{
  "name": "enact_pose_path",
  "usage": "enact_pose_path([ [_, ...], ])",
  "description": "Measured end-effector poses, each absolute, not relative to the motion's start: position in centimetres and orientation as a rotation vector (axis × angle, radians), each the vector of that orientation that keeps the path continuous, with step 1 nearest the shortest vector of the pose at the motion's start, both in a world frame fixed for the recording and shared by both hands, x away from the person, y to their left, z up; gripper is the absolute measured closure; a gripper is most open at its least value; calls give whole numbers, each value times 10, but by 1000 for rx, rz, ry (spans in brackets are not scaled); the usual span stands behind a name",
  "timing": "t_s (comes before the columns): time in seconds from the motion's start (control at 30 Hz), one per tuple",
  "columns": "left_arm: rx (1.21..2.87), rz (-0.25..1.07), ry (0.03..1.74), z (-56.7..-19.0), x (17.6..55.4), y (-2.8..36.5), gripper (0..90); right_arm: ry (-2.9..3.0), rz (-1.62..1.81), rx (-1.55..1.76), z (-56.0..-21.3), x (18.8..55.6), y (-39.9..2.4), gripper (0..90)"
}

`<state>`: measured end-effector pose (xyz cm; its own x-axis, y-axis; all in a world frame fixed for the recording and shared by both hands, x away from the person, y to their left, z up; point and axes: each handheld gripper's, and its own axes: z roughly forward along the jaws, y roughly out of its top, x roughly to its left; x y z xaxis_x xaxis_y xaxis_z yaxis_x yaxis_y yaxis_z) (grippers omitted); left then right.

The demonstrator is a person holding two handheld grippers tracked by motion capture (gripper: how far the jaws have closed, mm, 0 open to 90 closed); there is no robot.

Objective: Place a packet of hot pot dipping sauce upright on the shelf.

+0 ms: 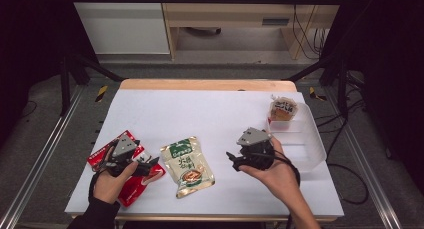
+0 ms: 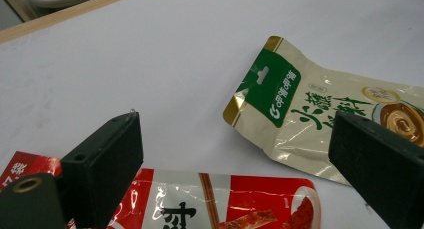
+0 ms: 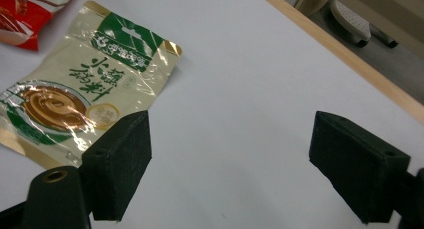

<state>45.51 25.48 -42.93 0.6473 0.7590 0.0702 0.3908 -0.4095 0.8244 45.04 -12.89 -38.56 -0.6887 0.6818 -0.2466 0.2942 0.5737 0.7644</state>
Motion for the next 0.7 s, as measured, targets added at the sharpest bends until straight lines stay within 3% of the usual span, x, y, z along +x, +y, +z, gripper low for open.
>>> enact_pose_path([
  [0.27, 2087, 539, 848, -427, 461, 244, 94, 2257, 1049, 850, -426, 442, -101, 184],
  [0.7, 2202, 447, 823, -440, 486, 222, 191, 2279, 965, 849, -449, 434, -100, 195],
])
